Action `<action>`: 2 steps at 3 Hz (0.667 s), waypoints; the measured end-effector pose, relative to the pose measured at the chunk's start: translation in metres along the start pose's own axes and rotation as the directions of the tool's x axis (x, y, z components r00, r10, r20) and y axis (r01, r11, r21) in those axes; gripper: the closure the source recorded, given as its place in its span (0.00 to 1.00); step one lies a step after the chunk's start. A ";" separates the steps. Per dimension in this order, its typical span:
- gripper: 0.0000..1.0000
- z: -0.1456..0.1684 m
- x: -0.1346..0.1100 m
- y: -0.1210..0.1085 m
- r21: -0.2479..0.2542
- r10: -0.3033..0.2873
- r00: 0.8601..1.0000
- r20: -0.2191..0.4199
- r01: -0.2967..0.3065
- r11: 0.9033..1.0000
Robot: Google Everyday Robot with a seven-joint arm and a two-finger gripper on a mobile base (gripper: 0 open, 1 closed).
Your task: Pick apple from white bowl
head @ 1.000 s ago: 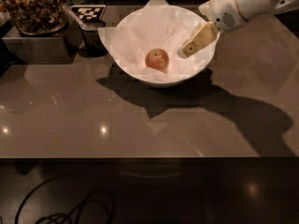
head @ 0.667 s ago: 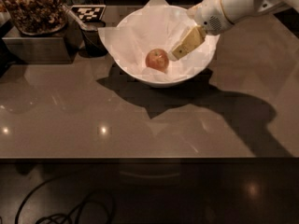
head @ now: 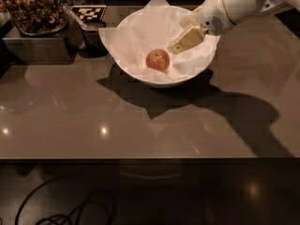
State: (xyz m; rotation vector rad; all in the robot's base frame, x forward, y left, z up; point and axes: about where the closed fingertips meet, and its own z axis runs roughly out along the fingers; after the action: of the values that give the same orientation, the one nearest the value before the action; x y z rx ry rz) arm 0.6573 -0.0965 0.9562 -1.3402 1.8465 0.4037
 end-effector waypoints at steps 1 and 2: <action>0.28 0.000 0.000 0.000 0.000 0.000 1.000 0.000 0.000 1.000; 0.26 0.019 0.001 0.007 -0.067 0.001 1.000 -0.006 -0.002 0.998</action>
Offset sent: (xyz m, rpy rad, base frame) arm 0.0017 0.0292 -0.0306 0.0070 0.1096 0.1113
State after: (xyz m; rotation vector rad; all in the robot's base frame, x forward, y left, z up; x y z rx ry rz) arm 0.6584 -0.0821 0.9421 -1.3866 1.8536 0.4668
